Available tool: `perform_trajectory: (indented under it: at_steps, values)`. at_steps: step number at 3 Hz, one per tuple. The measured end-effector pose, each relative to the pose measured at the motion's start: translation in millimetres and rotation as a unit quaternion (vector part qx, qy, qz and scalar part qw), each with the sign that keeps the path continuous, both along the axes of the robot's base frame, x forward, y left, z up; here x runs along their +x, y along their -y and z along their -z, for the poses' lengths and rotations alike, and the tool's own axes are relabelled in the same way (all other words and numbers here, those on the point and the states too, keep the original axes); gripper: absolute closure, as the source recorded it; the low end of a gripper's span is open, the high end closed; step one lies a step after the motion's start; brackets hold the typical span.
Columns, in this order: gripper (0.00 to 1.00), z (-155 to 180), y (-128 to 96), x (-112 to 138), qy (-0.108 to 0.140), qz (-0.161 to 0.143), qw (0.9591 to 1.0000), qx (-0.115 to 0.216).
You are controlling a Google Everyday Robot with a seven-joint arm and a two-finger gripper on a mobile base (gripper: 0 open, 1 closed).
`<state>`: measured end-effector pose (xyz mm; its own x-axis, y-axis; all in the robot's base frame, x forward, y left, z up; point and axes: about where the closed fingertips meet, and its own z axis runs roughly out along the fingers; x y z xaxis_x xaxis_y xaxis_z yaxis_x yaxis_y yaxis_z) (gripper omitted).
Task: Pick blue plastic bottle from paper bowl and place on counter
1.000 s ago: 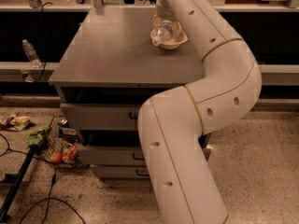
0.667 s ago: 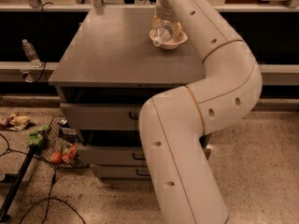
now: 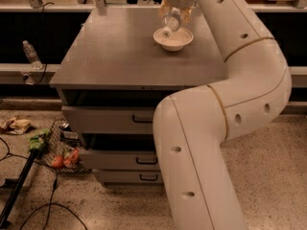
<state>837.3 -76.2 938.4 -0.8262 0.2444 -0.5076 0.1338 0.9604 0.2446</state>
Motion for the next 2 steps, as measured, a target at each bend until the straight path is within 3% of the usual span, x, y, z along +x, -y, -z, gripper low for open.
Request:
perform_trajectory:
  at_steps: [1,2]
  values:
    - [1.00,2,-29,-27,-0.031,-0.086,0.9945,0.051]
    - [1.00,9,-61,-45,-0.061,-0.140,0.9824,0.107]
